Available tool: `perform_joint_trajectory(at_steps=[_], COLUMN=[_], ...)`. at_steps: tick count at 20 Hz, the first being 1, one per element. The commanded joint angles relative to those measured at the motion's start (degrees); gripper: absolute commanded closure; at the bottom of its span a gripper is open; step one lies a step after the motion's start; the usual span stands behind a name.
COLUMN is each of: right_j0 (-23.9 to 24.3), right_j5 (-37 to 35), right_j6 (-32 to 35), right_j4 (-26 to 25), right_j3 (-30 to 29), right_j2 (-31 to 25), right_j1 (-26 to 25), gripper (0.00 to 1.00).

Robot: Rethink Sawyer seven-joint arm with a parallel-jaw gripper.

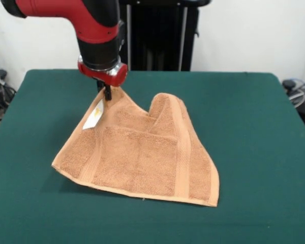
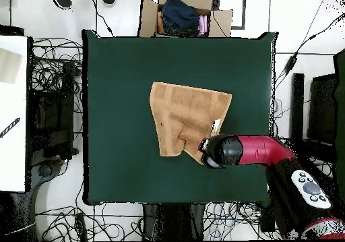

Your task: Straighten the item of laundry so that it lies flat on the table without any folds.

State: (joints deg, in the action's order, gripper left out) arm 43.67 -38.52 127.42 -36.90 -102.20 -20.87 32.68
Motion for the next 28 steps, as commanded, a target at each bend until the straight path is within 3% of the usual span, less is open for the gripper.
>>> perform_joint_trajectory(at_steps=[1, 28], right_j0=[0.95, 7.62], right_j5=[3.43, 1.13], right_j6=[-7.15, -12.74], right_j4=[-5.33, -8.21], right_j3=[-4.95, -6.66], right_j2=[0.26, -2.39], right_j1=[-2.7, -0.19], gripper=[1.0, 1.0])
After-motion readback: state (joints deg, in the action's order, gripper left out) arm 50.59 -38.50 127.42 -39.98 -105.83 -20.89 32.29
